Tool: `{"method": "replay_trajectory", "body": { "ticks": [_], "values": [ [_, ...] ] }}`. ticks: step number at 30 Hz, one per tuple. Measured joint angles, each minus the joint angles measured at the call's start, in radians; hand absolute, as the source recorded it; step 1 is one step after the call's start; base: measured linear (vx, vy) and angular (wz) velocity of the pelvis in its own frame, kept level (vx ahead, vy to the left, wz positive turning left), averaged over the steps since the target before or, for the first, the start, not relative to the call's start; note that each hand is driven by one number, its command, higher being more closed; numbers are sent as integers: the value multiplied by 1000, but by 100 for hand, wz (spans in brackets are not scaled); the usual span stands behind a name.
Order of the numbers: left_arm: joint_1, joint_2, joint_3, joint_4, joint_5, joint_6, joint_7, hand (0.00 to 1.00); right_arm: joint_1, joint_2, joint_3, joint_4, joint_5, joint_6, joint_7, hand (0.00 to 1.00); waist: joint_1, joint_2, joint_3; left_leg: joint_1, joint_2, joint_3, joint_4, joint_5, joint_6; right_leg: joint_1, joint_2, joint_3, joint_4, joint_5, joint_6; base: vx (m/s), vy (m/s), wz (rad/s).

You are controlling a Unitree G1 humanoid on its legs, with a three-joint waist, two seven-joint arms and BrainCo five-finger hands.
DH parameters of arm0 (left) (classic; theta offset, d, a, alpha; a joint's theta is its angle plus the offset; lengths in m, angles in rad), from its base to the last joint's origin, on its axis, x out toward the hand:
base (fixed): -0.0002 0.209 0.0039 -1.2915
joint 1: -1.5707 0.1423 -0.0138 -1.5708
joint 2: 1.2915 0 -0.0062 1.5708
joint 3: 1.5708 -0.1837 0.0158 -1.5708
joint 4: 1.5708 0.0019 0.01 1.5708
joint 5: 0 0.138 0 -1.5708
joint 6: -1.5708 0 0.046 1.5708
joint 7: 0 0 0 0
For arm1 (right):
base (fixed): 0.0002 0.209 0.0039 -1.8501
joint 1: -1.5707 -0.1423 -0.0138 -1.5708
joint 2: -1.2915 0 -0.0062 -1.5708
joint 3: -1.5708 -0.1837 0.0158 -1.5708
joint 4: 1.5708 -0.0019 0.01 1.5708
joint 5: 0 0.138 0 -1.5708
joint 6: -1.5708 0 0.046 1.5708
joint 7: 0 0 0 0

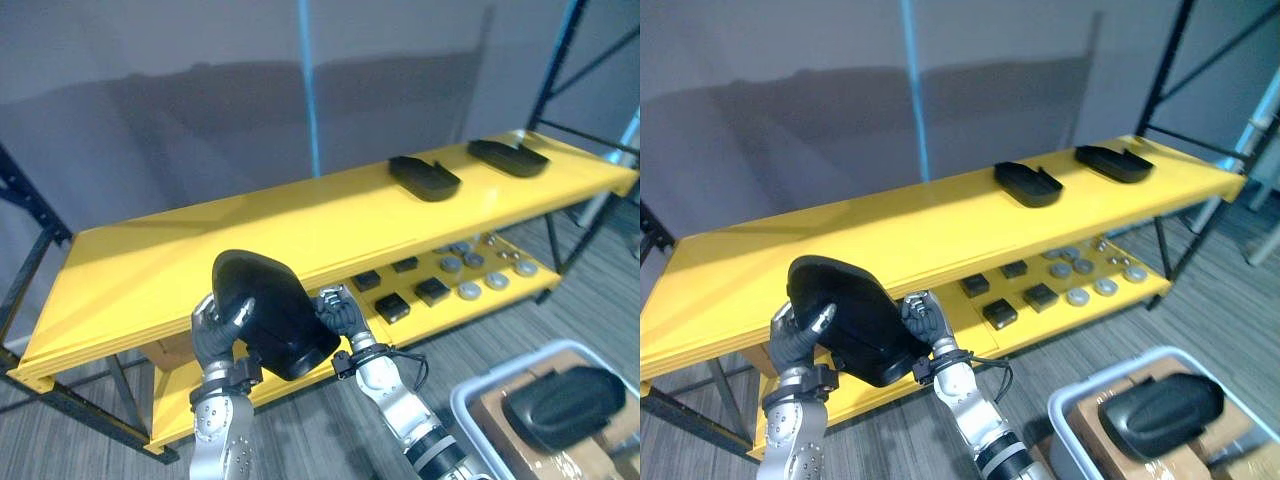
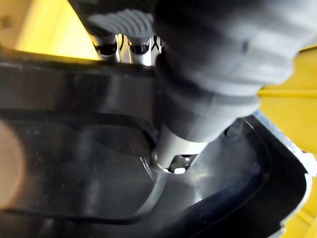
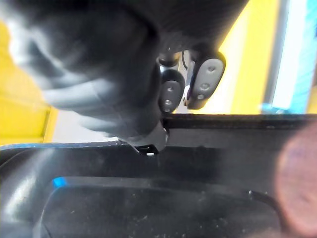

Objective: Walk over and take plastic housings, then place them on the shelf

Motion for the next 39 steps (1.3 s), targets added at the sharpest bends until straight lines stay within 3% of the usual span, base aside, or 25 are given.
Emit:
{"method": "replay_trajectory", "body": {
  "ticks": [1,3,6,7,8,10,12,15,16,19,23,24,27,28,29,31,34,39],
  "values": [
    [-2,4,-3,-16,0,0,0,100,0,-4,-4,-27,1,0,0,0,-5,-1,1,14,-5,-20,0,-9,-2,-24,31,9,-113,-19,26,224,-28,54],
    [-26,28,-12,-38,1,0,-1,100,12,-6,-22,-71,3,0,10,0,-8,-6,3,21,-6,-55,3,-13,-7,-49,121,82,-407,-21,38,257,-92,62],
    [-82,61,-89,-29,2,1,-11,100,99,-23,-78,-182,4,-1,23,0,-36,-30,5,20,-29,-168,9,-27,-26,-39,237,356,-662,-5,50,220,-198,105],
    [-95,70,-114,-27,4,5,-19,100,137,-27,-93,-219,4,-1,26,0,-42,-65,6,27,-58,-203,24,-41,-39,-25,232,382,-714,89,57,243,-253,117],
    [-99,74,-117,-25,5,7,-23,100,144,-29,-94,-224,5,-1,26,0,-42,-84,10,33,-73,-211,35,-53,-43,-17,217,377,-724,110,96,228,-235,68],
    [-85,45,-120,-11,-3,12,-30,100,165,-63,-95,-234,5,-1,33,0,-40,-48,1,25,-17,-216,76,-90,-69,43,264,336,-808,127,77,200,-172,12],
    [-101,44,-121,2,-26,14,-52,100,189,-61,-116,-281,9,-1,47,0,-53,-47,-3,15,38,-235,97,-113,-98,115,320,298,-930,172,46,179,-146,11],
    [-134,40,-144,21,-33,23,-57,100,212,-64,-165,-329,38,-2,68,0,-76,-43,-3,-27,57,-216,147,-116,-101,136,332,250,-967,179,38,126,-108,36],
    [-164,30,-153,37,-30,39,-51,100,222,-62,-202,-356,78,-2,71,0,-78,-40,-6,-33,69,-165,149,-115,-100,138,336,244,-971,179,38,74,-12,13],
    [-211,17,-129,62,30,60,-4,100,246,-14,-298,-484,175,-14,55,0,-85,-34,-11,-14,69,-139,117,-112,-98,142,337,254,-991,179,38,70,16,-12],
    [-255,14,-72,116,133,97,98,100,253,14,-448,-649,430,-149,-22,0,-114,-11,-34,25,66,-108,72,-106,-99,149,336,274,-1000,179,38,58,40,-18],
    [-258,15,-53,120,139,98,110,100,257,14,-465,-662,464,-168,-22,0,-123,-10,-37,33,66,-102,67,-106,-99,155,336,278,-1006,179,38,62,36,-27],
    [-318,31,15,140,152,117,146,100,326,-10,-501,-707,727,-231,15,0,-149,0,-50,58,73,-77,40,-104,-102,156,345,303,-1009,179,38,29,11,-23],
    [-360,47,24,164,153,118,146,100,360,-31,-500,-708,880,-234,71,0,-153,1,-50,66,75,-66,30,-104,-103,155,348,308,-1010,180,37,2,2,-23],
    [-382,54,25,174,153,120,146,100,379,-47,-495,-708,931,-234,92,0,-158,1,-50,67,76,-64,27,-104,-103,155,350,308,-1011,181,36,-15,1,-11],
    [-440,75,24,187,111,121,111,100,456,-107,-463,-709,1165,-209,265,0,-184,2,-51,68,77,-57,10,-104,-104,149,354,311,-1021,188,31,-11,3,-4],
    [-507,112,25,262,33,121,64,100,563,-127,-443,-708,1230,-151,360,0,-192,3,-57,64,80,-30,4,-103,-105,130,360,337,-1024,197,28,-23,8,-24],
    [-683,231,40,483,-94,125,23,100,715,-125,-447,-619,1201,-83,384,0,-242,6,-57,25,79,-5,3,-98,-103,78,361,364,-1029,216,27,-29,2,-20]
  ]
}}
